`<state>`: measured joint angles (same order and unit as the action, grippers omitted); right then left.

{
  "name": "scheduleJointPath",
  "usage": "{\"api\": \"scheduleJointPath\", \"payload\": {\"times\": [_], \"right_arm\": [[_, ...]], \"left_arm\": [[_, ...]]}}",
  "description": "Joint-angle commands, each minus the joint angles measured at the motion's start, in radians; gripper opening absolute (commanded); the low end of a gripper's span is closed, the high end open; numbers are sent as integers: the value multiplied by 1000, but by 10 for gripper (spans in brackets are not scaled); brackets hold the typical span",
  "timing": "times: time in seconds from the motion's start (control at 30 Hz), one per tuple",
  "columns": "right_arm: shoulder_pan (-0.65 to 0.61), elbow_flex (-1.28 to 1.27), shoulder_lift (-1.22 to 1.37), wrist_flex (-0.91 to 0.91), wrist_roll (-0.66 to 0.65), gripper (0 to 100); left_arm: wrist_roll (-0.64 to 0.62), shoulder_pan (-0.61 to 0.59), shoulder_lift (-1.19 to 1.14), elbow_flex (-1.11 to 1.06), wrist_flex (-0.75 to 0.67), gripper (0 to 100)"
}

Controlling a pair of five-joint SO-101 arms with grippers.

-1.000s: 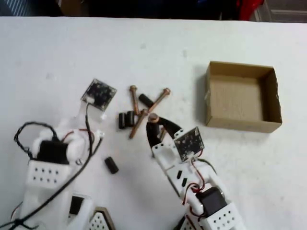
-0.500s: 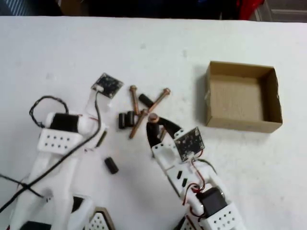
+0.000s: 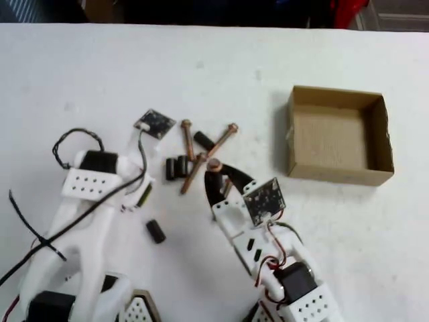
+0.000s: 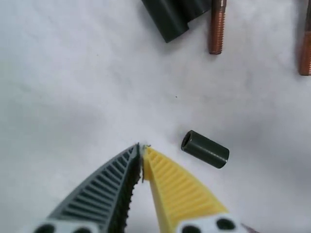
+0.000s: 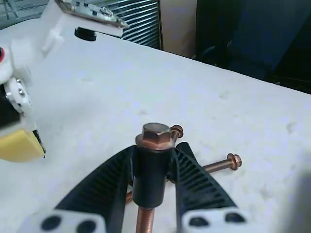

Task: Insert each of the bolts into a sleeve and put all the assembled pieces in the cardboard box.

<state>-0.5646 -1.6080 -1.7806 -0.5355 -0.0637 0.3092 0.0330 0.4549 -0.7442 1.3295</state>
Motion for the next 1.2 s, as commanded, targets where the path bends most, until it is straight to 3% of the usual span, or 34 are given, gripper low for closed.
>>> {"api": "scheduleJointPath", "payload": {"times": [0.0,0.2,0.4,0.77,1.17], "right_arm": [[10,41,-19,1,-15,17],[16,41,-19,1,-15,17],[140,78,-19,-10,-14,17],[341,373,-2,-288,-12,16],[535,756,613,-262,-14,16]], "left_arm": [[3,-10,-28,43,3,46],[6,-10,-97,43,3,46],[5,-10,-124,49,3,46],[2,-8,-119,-5,-121,46],[-58,-10,-117,-60,-189,45]]}}
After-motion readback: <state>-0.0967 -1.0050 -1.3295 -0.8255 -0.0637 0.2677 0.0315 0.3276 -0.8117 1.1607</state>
